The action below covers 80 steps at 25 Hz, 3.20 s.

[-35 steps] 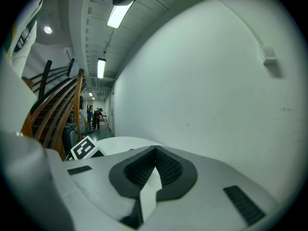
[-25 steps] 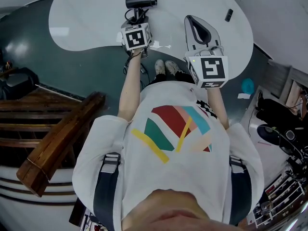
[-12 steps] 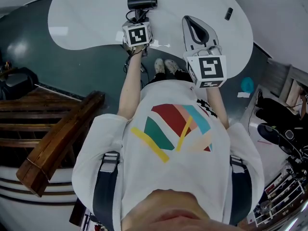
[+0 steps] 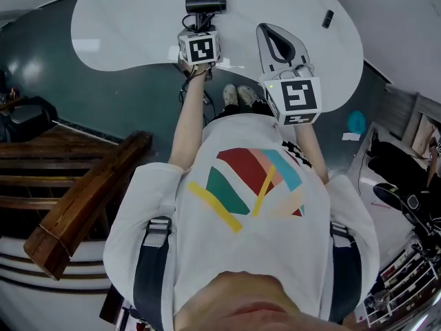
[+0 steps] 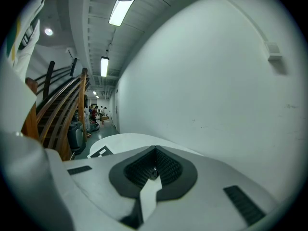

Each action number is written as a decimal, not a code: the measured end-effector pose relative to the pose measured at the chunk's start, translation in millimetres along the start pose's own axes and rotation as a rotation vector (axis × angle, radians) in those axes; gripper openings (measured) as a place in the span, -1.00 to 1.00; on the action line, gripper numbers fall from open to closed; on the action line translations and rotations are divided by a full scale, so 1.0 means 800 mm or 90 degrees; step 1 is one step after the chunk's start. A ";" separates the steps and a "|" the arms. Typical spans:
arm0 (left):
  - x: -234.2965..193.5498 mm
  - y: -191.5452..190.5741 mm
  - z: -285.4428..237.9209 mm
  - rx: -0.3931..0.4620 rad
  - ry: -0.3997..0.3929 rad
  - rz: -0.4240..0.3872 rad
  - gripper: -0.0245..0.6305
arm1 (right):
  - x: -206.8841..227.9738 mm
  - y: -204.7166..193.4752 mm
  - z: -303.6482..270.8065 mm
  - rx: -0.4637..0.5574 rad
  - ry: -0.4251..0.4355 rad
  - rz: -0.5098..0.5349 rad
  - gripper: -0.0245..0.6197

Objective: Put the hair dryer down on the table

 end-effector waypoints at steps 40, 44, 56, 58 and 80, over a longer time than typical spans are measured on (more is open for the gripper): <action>-0.009 0.089 0.202 0.309 -0.025 0.037 0.07 | -0.003 0.073 -0.016 0.135 0.028 0.026 -0.90; -0.003 0.101 0.251 0.395 -0.008 0.022 -0.26 | -0.003 0.083 -0.017 0.154 0.034 0.026 -0.90; 0.024 0.081 0.355 0.548 0.017 -0.032 -0.88 | -0.021 0.111 0.004 0.211 0.053 0.058 -0.90; 0.028 0.074 0.367 0.573 0.015 -0.031 -0.88 | -0.025 0.111 0.007 0.217 0.054 0.064 -0.90; 0.039 0.055 0.389 0.635 0.050 -0.024 -0.88 | -0.038 0.098 0.020 0.223 0.087 0.100 -0.90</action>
Point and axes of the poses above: the fingertips, and each gripper's own axes: z backward along the fingers, x to its right, y out of its top, the point moved 10 cm from there along z, backward along the fingers, and after that the axes turned 8 degrees about z, right-handed, at the moved point
